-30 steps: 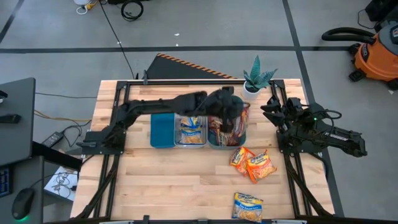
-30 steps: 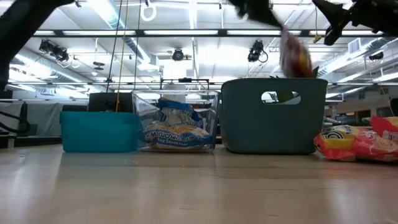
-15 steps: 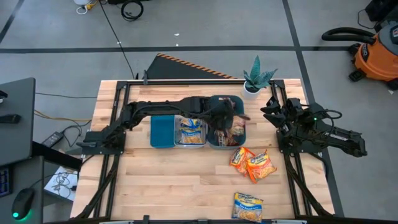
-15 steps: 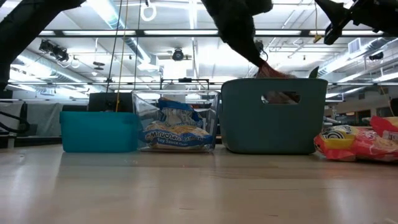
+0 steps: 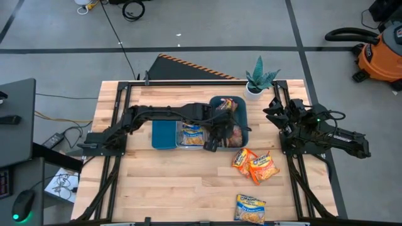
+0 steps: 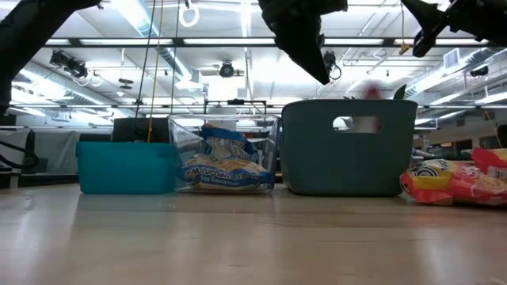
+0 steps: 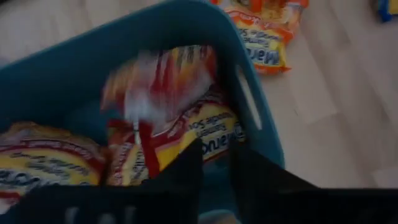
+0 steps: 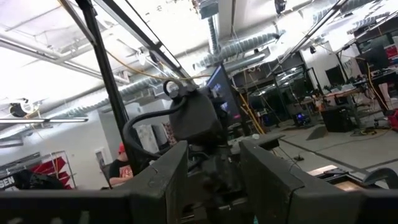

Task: Sort Maruchan noodles
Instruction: Put the red noodle pack into the right blue bin, then put the orange noodle pack into the left blue bin

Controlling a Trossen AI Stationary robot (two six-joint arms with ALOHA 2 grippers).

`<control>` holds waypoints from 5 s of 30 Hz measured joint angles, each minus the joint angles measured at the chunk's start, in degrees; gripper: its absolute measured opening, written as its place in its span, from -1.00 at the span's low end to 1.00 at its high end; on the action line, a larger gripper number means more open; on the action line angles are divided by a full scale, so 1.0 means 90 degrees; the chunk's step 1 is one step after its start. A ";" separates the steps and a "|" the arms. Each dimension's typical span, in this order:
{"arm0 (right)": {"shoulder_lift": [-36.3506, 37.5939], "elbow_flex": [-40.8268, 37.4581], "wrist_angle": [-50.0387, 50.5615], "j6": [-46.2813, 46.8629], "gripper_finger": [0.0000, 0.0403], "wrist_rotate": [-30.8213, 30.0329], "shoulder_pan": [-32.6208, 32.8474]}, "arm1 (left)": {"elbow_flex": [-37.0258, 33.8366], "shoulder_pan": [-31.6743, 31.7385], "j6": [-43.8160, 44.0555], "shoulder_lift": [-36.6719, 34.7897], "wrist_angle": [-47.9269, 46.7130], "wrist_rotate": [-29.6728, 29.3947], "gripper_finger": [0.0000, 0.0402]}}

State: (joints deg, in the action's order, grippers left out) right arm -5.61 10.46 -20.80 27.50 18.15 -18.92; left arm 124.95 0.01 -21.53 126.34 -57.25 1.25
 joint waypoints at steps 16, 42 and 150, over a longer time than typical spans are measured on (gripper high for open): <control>-0.0902 0.0268 0.1652 0.0456 -0.33 -0.0510 0.1054 | -0.0835 -0.0791 0.0517 -0.0969 -0.0188 -0.1101 -0.41; -0.6222 0.4231 0.6004 0.0213 -0.33 -0.3347 0.4725 | -0.6931 -0.1072 0.2488 -0.5290 0.3615 -0.1425 -0.73; -0.7800 0.5498 0.0916 -0.1721 -0.97 -0.6703 0.4998 | -0.8012 -0.2077 0.1833 -0.3400 1.0591 -0.4547 0.30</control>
State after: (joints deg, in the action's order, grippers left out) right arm -75.81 59.94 -12.56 12.01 -42.18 26.06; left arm 52.84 -18.69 -5.03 95.74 38.07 -39.67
